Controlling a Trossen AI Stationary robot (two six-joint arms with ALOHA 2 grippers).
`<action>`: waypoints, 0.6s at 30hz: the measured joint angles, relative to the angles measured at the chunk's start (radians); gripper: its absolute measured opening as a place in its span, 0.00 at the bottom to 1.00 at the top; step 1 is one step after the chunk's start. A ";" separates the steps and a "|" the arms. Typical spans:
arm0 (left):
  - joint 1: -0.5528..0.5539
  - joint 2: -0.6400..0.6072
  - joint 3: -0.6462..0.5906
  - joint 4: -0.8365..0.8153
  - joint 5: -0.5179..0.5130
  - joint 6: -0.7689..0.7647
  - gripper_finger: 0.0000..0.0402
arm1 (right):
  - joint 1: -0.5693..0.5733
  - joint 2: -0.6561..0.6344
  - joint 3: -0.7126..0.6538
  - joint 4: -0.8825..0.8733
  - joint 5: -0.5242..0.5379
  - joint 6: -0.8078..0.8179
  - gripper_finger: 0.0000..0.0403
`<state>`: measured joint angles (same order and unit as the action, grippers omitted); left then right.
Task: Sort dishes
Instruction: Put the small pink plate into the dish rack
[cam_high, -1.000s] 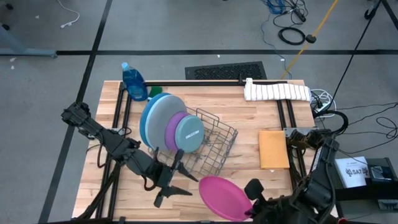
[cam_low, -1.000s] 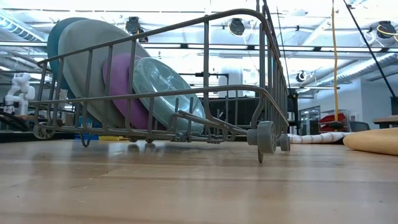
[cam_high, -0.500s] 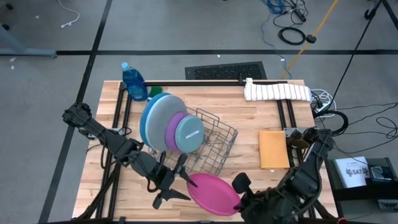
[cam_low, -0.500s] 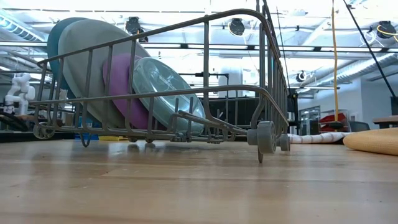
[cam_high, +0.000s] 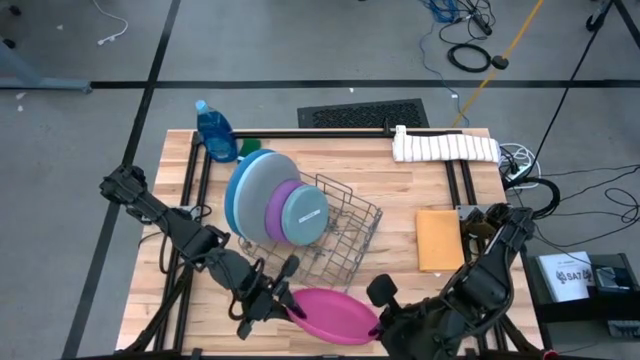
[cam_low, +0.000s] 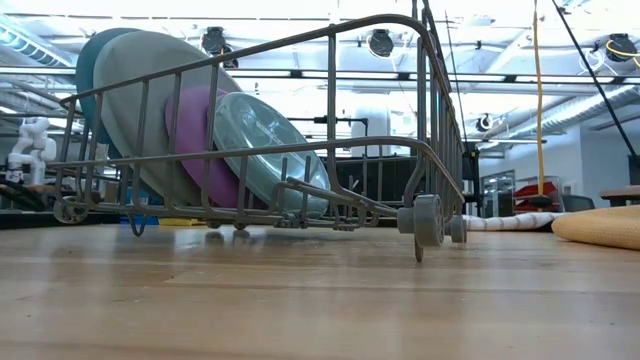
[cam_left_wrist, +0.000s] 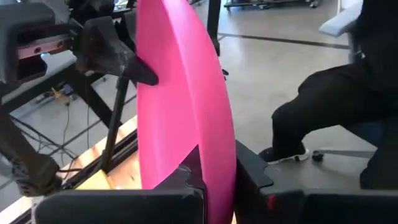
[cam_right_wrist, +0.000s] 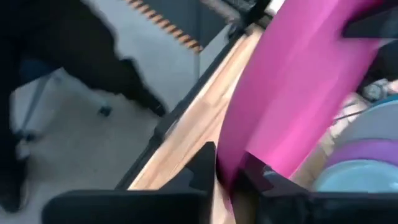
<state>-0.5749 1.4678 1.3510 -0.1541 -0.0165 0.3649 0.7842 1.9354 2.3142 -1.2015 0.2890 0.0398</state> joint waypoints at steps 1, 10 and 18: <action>0.000 -0.001 0.000 -0.004 -0.003 0.000 0.08 | 0.001 0.000 0.000 0.019 0.025 0.022 0.08; 0.003 -0.016 0.002 -0.122 -0.037 -0.023 0.08 | 0.000 0.001 0.000 0.041 0.113 0.150 0.42; 0.015 -0.024 0.001 -0.236 -0.057 -0.081 0.07 | 0.002 -0.026 0.000 -0.119 0.322 0.214 0.60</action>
<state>-0.5598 1.4433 1.3521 -0.3903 -0.0738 0.2838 0.7864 1.9090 2.3142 -1.3206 0.6114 0.2535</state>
